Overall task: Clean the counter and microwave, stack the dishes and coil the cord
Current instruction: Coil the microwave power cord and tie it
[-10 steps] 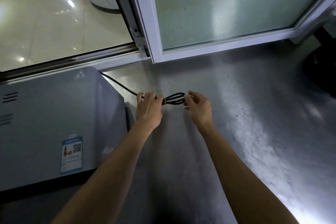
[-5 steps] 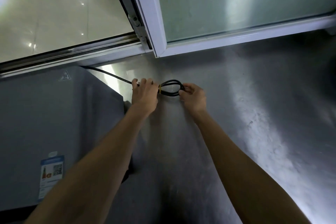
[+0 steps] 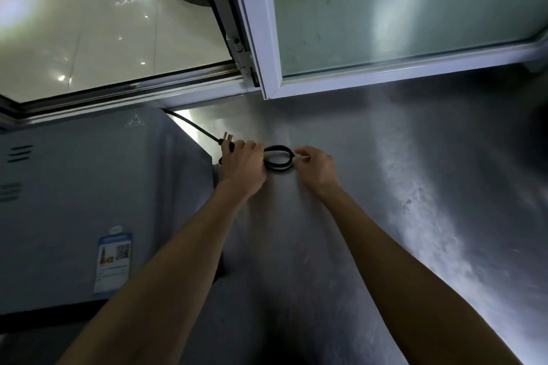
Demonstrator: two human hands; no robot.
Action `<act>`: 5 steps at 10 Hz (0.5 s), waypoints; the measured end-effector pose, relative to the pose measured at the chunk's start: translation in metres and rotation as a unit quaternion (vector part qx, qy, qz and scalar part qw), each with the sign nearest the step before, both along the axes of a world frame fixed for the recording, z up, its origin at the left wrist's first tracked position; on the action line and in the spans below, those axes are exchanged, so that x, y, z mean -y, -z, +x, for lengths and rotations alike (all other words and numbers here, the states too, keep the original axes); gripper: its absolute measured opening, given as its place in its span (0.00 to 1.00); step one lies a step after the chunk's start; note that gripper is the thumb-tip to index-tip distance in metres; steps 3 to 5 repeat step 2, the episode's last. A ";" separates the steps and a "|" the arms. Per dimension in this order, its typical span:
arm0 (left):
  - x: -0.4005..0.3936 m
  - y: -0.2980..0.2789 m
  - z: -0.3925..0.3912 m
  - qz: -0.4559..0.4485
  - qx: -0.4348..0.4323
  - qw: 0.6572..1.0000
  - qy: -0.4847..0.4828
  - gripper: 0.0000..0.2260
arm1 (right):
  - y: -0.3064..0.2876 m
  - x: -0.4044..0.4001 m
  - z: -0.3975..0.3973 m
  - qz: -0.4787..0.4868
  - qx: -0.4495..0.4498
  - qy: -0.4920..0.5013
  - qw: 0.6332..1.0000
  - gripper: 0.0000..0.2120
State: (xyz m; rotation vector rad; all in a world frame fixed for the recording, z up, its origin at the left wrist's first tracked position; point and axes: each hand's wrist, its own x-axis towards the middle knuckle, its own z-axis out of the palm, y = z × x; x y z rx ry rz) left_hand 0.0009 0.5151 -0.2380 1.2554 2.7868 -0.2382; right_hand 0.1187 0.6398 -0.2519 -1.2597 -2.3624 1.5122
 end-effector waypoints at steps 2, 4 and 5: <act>0.032 -0.044 0.035 0.040 0.031 0.999 0.008 0.14 | -0.047 0.024 0.043 0.057 0.007 -0.060 0.997 0.14; 0.032 -0.044 0.035 0.040 0.031 0.999 0.008 0.14 | -0.047 0.024 0.043 0.057 0.007 -0.060 0.997 0.14; 0.032 -0.044 0.035 0.040 0.031 0.999 0.008 0.14 | -0.047 0.024 0.043 0.057 0.007 -0.060 0.997 0.14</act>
